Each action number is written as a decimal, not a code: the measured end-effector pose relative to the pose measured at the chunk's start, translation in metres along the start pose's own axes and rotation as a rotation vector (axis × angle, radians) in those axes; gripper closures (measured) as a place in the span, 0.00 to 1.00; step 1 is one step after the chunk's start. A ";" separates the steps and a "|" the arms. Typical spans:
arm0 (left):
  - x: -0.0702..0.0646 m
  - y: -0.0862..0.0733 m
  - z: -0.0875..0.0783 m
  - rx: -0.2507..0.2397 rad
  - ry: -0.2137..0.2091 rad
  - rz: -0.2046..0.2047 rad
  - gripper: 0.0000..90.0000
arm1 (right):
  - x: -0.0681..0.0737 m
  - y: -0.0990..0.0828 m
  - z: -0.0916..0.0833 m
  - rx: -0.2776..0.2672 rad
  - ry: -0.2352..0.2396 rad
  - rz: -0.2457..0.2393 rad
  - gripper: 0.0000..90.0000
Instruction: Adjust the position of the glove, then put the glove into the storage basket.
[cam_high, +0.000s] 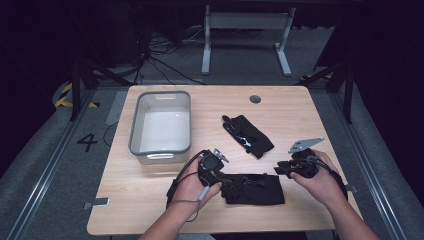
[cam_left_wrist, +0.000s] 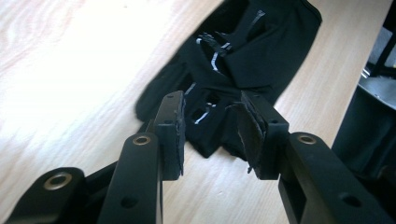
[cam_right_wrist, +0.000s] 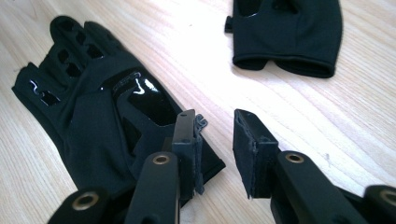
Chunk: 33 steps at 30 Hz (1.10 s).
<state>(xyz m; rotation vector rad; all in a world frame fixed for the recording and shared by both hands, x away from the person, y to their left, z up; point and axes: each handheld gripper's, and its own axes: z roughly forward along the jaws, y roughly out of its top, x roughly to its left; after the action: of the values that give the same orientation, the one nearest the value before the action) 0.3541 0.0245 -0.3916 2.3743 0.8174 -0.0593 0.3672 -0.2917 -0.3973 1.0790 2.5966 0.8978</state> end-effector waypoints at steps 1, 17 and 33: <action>0.004 -0.001 -0.002 -0.007 0.006 -0.011 0.69 | 0.000 0.000 -0.002 -0.003 0.004 0.009 0.77; 0.020 -0.007 -0.012 0.000 0.038 -0.021 0.65 | -0.001 0.002 -0.006 -0.020 0.009 0.021 0.75; 0.037 -0.027 -0.036 0.000 0.075 -0.084 0.65 | -0.017 0.031 -0.004 -0.084 0.078 0.110 0.81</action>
<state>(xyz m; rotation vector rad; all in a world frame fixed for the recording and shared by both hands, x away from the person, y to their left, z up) 0.3627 0.0815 -0.3860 2.3538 0.9527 -0.0043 0.3958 -0.2884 -0.3764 1.1971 2.5562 1.0848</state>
